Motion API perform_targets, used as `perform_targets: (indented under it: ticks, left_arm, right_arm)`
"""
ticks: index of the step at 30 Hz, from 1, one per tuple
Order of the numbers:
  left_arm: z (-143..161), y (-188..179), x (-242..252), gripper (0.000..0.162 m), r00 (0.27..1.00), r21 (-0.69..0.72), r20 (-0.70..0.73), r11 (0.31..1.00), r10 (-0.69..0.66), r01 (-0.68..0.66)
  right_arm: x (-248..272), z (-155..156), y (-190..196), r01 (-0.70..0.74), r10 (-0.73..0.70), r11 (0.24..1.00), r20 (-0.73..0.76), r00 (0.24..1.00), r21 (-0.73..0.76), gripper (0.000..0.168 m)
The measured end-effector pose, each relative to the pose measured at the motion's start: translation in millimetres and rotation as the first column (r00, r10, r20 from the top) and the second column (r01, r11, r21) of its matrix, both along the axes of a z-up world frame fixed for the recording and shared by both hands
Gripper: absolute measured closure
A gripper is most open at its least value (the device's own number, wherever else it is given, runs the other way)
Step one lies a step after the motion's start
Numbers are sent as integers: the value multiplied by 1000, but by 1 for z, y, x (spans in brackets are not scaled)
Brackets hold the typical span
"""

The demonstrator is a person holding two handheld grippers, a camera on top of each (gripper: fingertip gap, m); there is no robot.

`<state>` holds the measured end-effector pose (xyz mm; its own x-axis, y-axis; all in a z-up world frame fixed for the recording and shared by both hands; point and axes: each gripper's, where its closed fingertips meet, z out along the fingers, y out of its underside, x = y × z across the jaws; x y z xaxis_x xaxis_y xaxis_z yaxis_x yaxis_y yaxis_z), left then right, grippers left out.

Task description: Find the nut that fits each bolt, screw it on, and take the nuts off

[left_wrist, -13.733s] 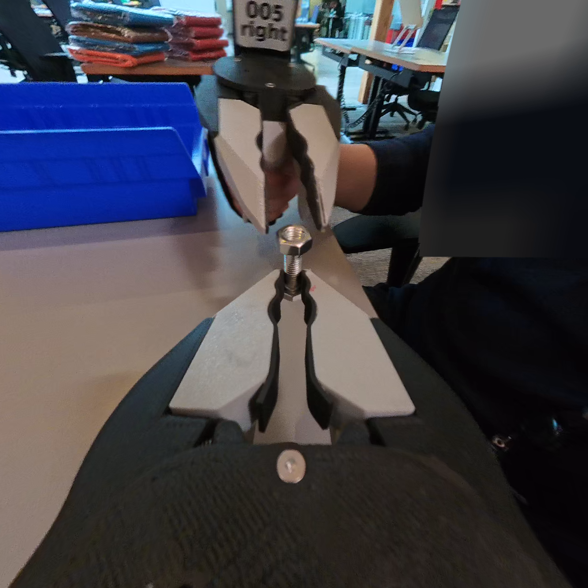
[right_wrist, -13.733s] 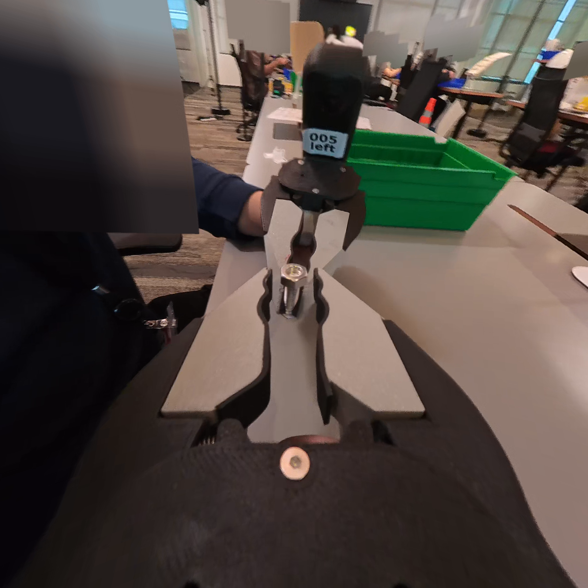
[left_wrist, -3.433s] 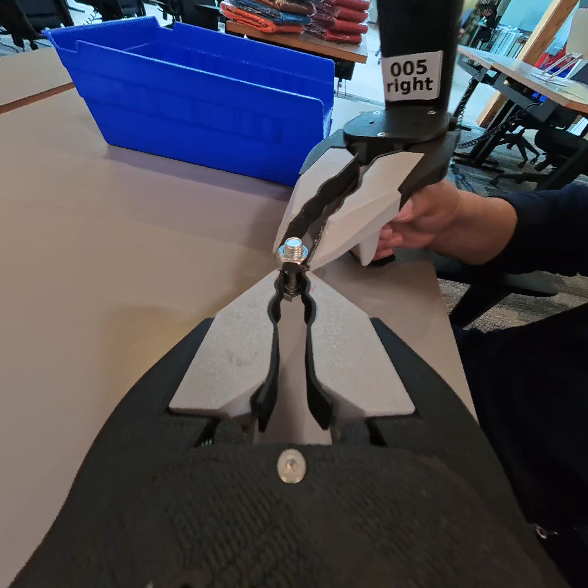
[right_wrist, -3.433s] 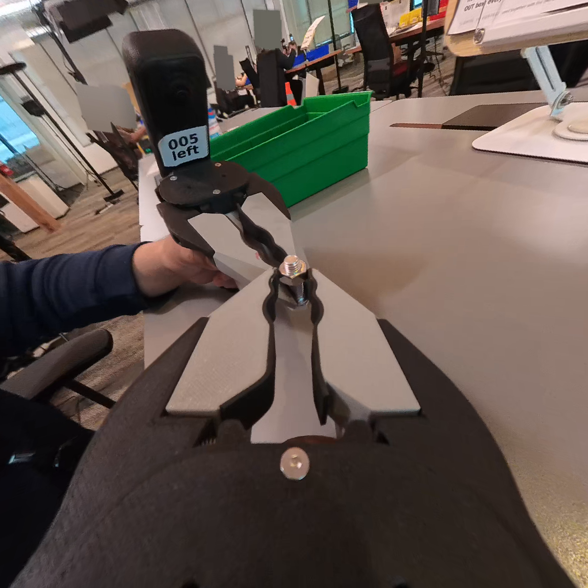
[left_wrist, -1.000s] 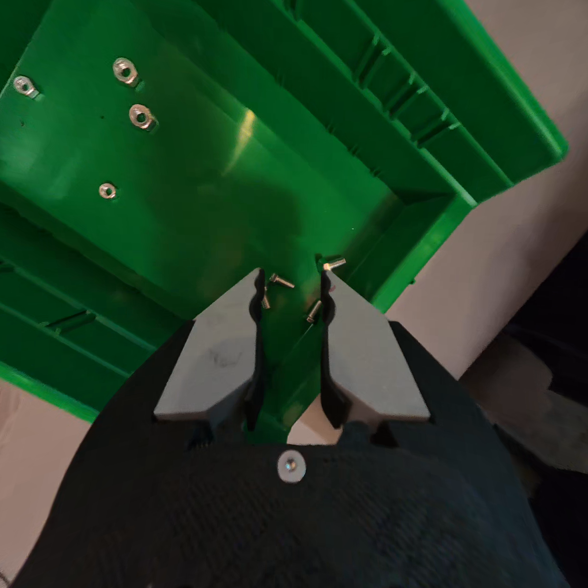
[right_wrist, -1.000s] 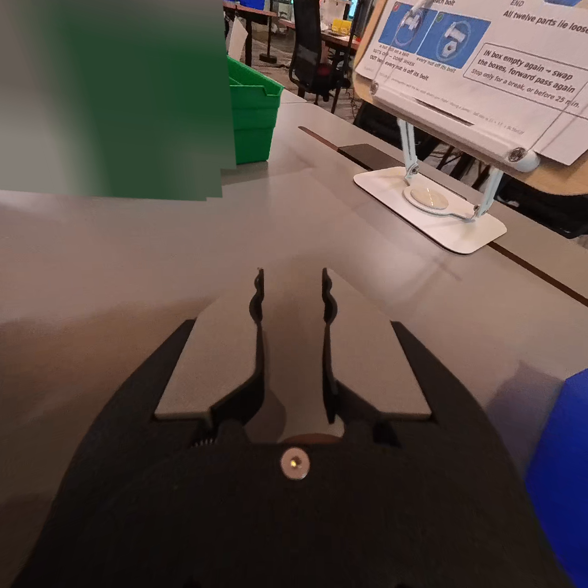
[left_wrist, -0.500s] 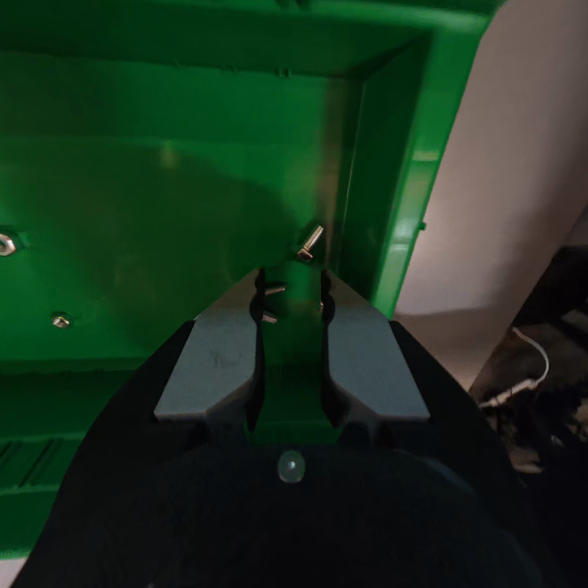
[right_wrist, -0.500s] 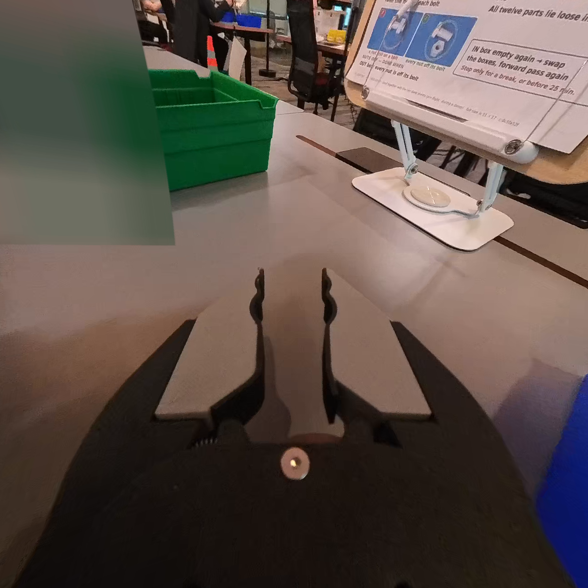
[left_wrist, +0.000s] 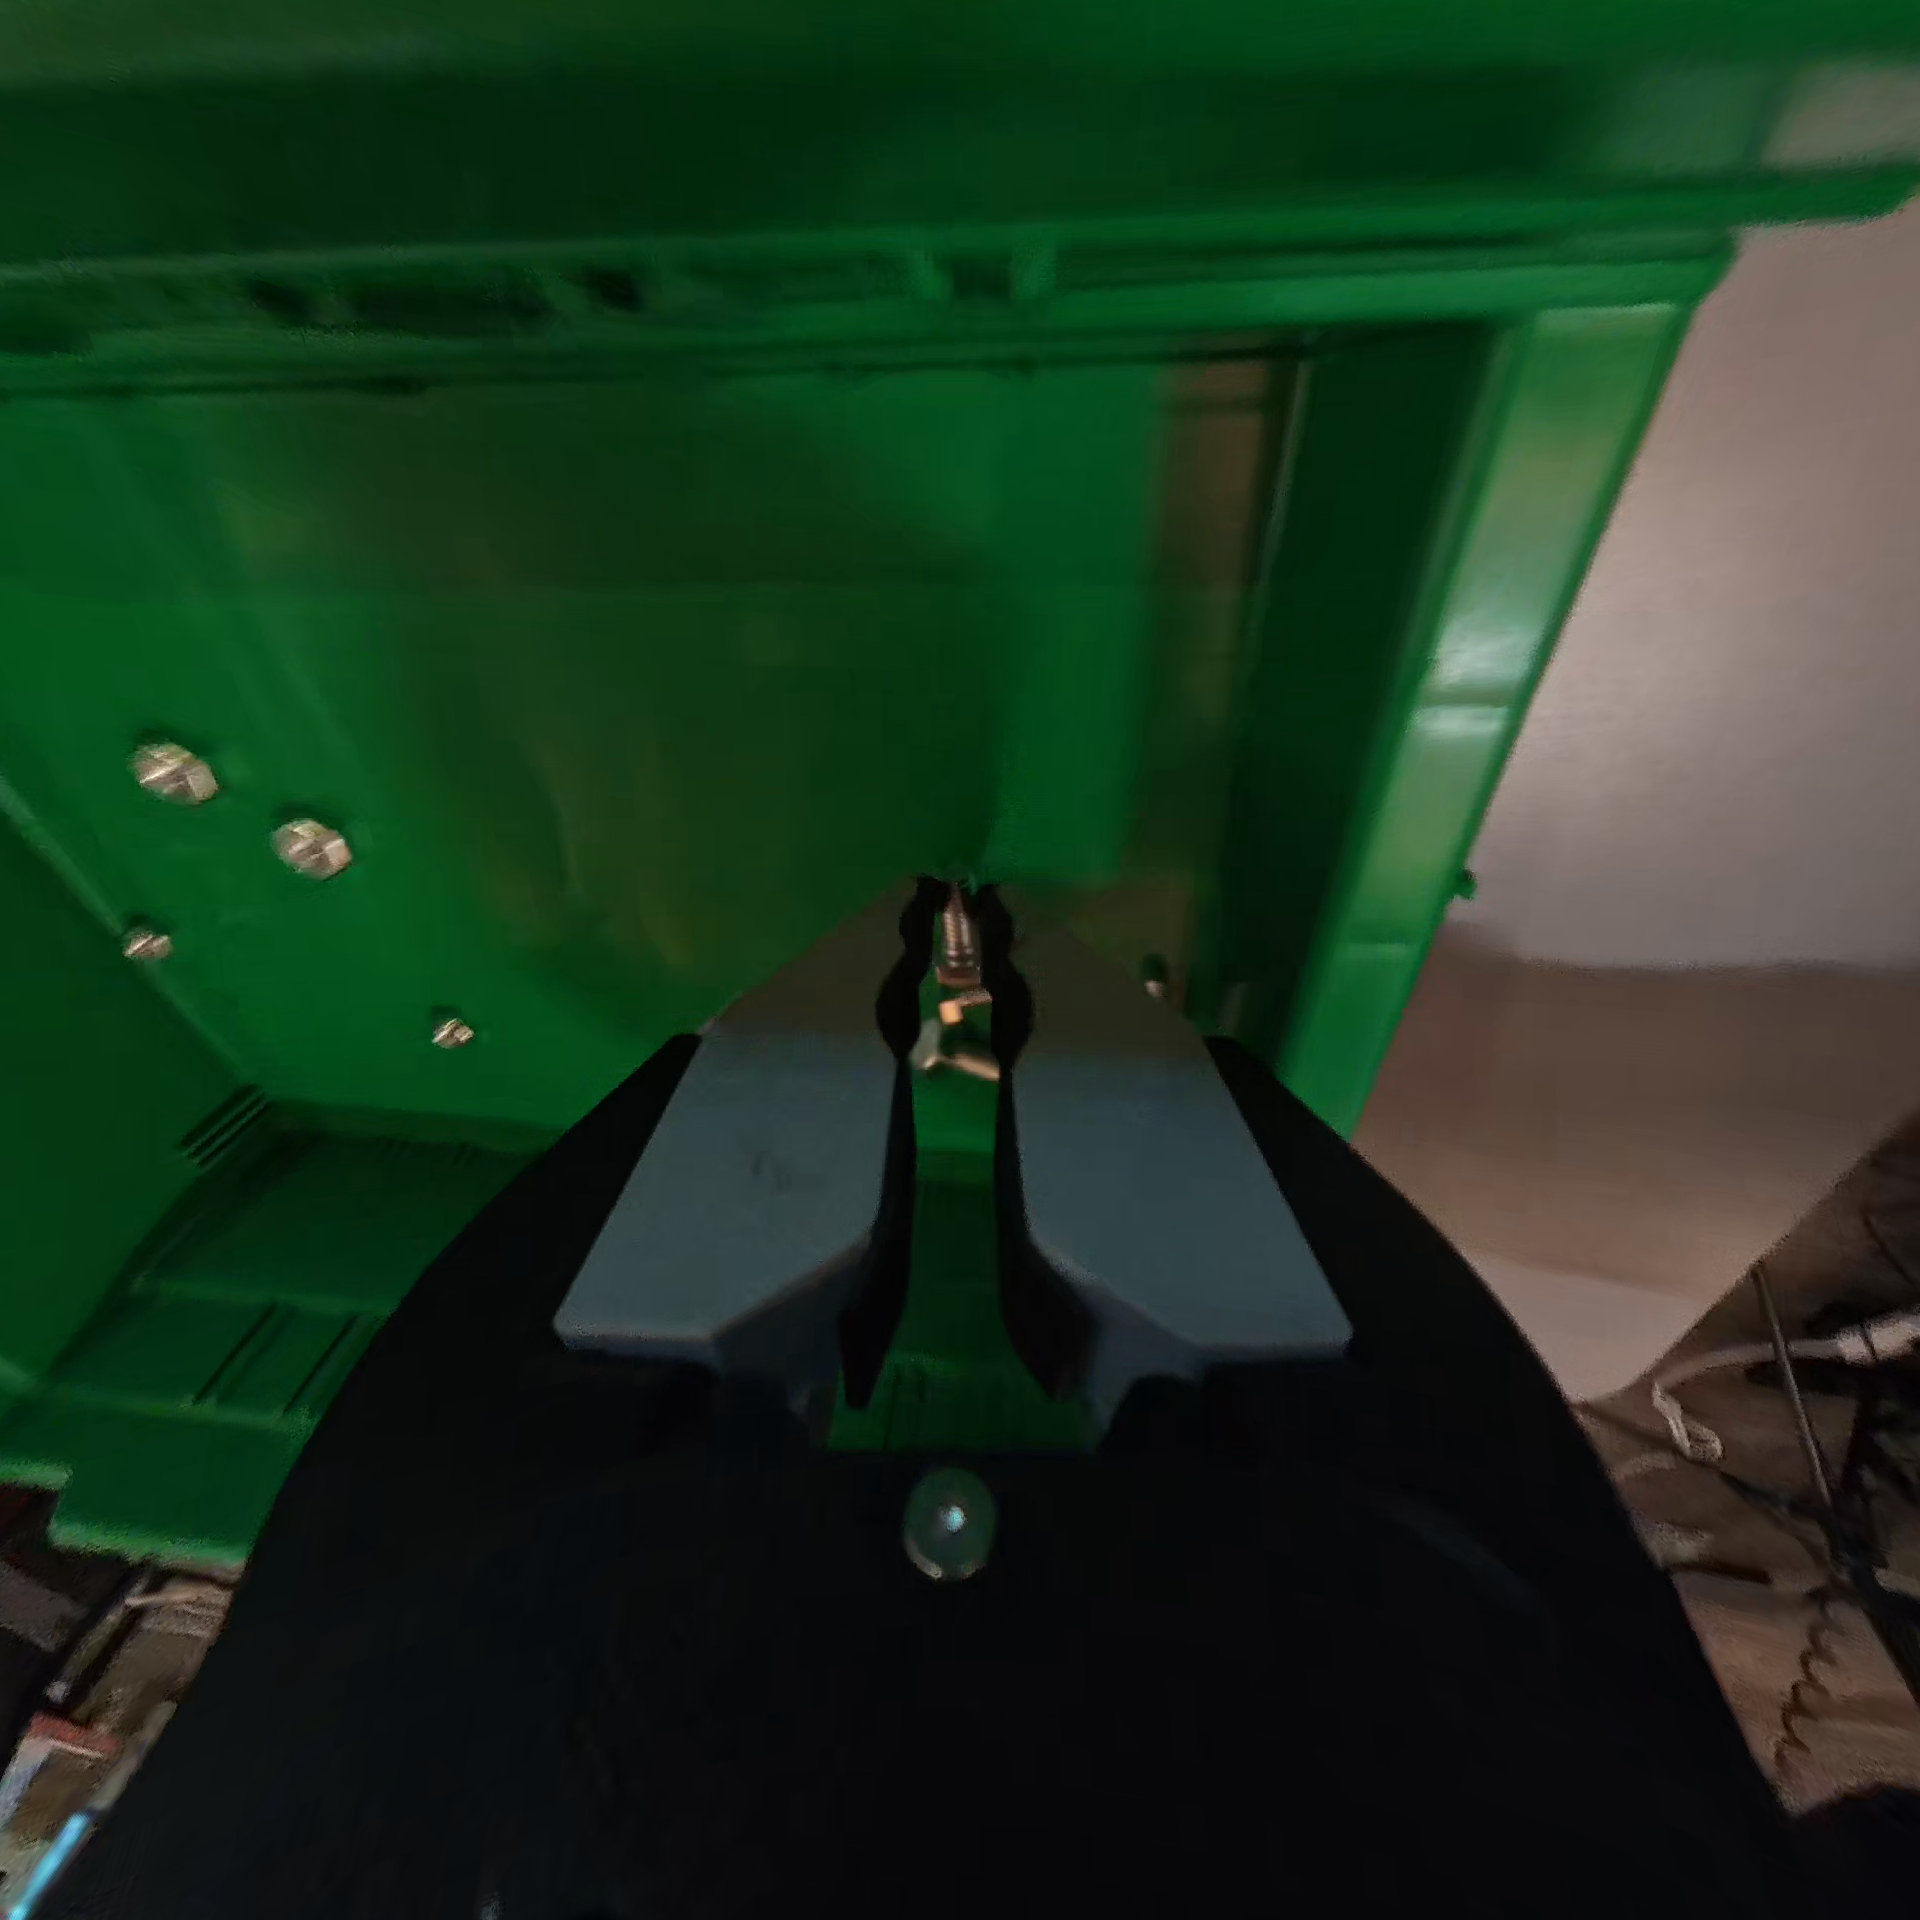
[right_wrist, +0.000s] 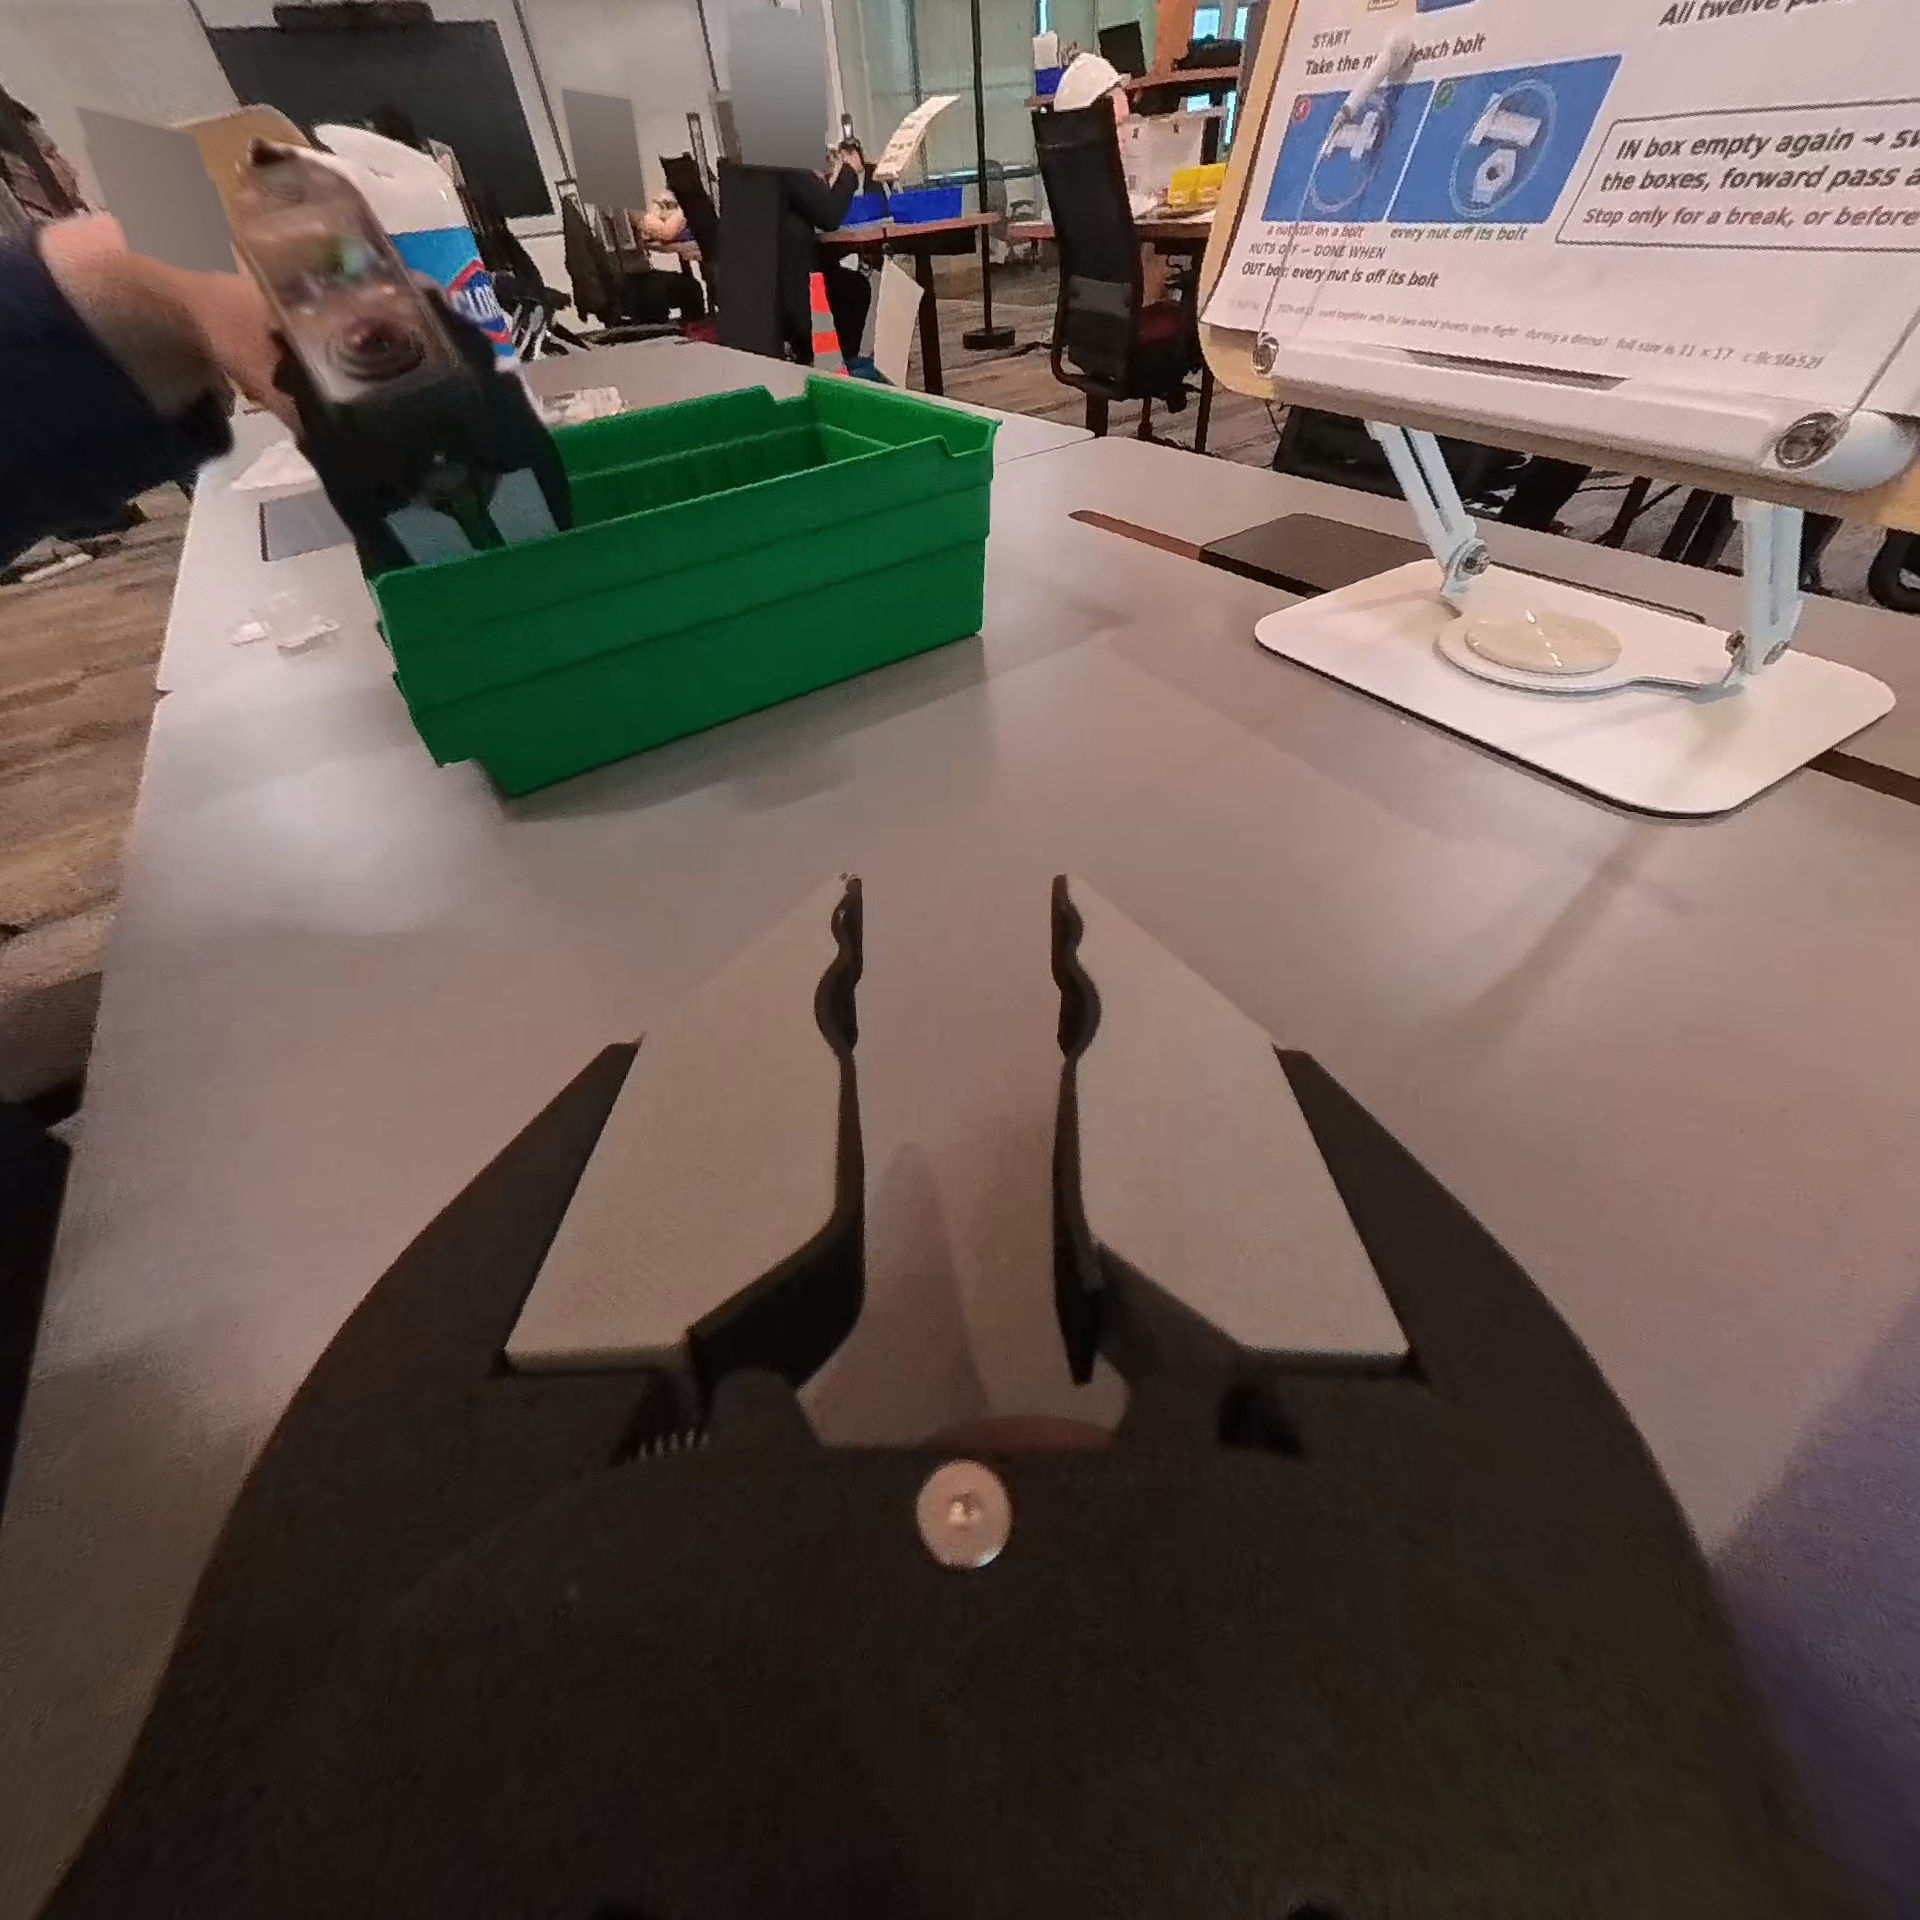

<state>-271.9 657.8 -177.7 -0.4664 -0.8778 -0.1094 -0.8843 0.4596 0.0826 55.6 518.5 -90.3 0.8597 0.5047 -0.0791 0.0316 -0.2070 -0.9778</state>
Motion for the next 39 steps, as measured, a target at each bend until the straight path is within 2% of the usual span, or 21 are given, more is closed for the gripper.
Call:
perform_targets:
  ticks: [3, 5, 6, 8, 9, 11, 12, 14, 17, 20, 23, 25, 28, 30, 32, 36, 39]
  left_arm:
    - [30, 12, 23, 156, 975, 33, 206, 995, 83, -91]
    - [64, 15, 50, 156, 889, 21, 436, 986, 142, -167]
    - [81, 8, 64, 157, 822, -25, 544, 982, 169, -186]
    - [121, -11, 95, 156, 638, -103, 740, 974, 211, -203]
    - [139, -27, 111, 156, 542, -169, 804, 968, 245, -187]
    - [166, -67, 147, 157, 366, -300, 875, 948, 316, -104]
    - [170, -89, 166, 157, 313, -343, 888, 939, 338, -40]
    - [162, -123, 204, 157, 264, -380, 896, 924, 357, 39]
    - [131, -158, 251, 157, 268, -419, 889, 896, 372, 145]
    - [103, -186, 274, 156, 385, -554, 810, 795, 443, 249]
    - [91, -194, 279, 156, 454, -601, 771, 747, 448, 285]
    - [82, -188, 282, 157, 450, -569, 787, 778, 422, 266]
    - [73, -170, 287, 157, 369, -514, 830, 831, 419, 212]
    - [70, -164, 287, 157, 351, -527, 824, 828, 444, 192]
    - [71, -168, 285, 157, 364, -551, 813, 803, 454, 228]
    - [66, -168, 287, 157, 394, -657, 736, 720, 550, 224]
    - [41, -161, 290, 157, 469, -645, 703, 757, 535, 103]
  right_arm:
    - [-6, -2, -3, -22, 22, 1000, -1, 1000, -11, 135]
    - [-14, -4, -7, -62, 62, 998, -1, 998, -22, 133]
    - [-19, -4, -9, -88, 88, 996, 4, 996, -24, 133]
    - [-27, -6, -12, -113, 114, 993, 23, 993, -28, 133]
    - [-32, -5, -13, -126, 127, 992, 27, 992, -26, 133]
    - [-43, 4, -20, -180, 180, 984, 1, 984, -2, 145]
    - [-49, 10, -23, -207, 207, 978, -22, 978, 16, 151]
    - [-55, 22, -27, -242, 245, 969, -69, 967, 52, 154]
    - [-49, 30, -29, -222, 229, 971, -84, 970, 88, 152]
    - [-43, 30, -33, -209, 214, 970, -37, 976, 121, 153]
    - [-43, 22, -40, -243, 245, 964, -2, 970, 105, 159]
    - [-45, 14, -38, -259, 260, 965, -28, 965, 42, 158]
    - [-45, -3, -29, -239, 231, 967, -91, 969, -89, 156]
    - [-49, -13, -30, -258, 241, 954, -122, 963, -151, 152]
    - [-45, -20, -26, -219, 211, 961, -66, 975, -167, 148]
    - [-41, -28, -23, -164, 177, 977, 94, 980, -135, 150]
    - [-32, -38, -18, -97, 125, 983, 177, 976, -158, 151]
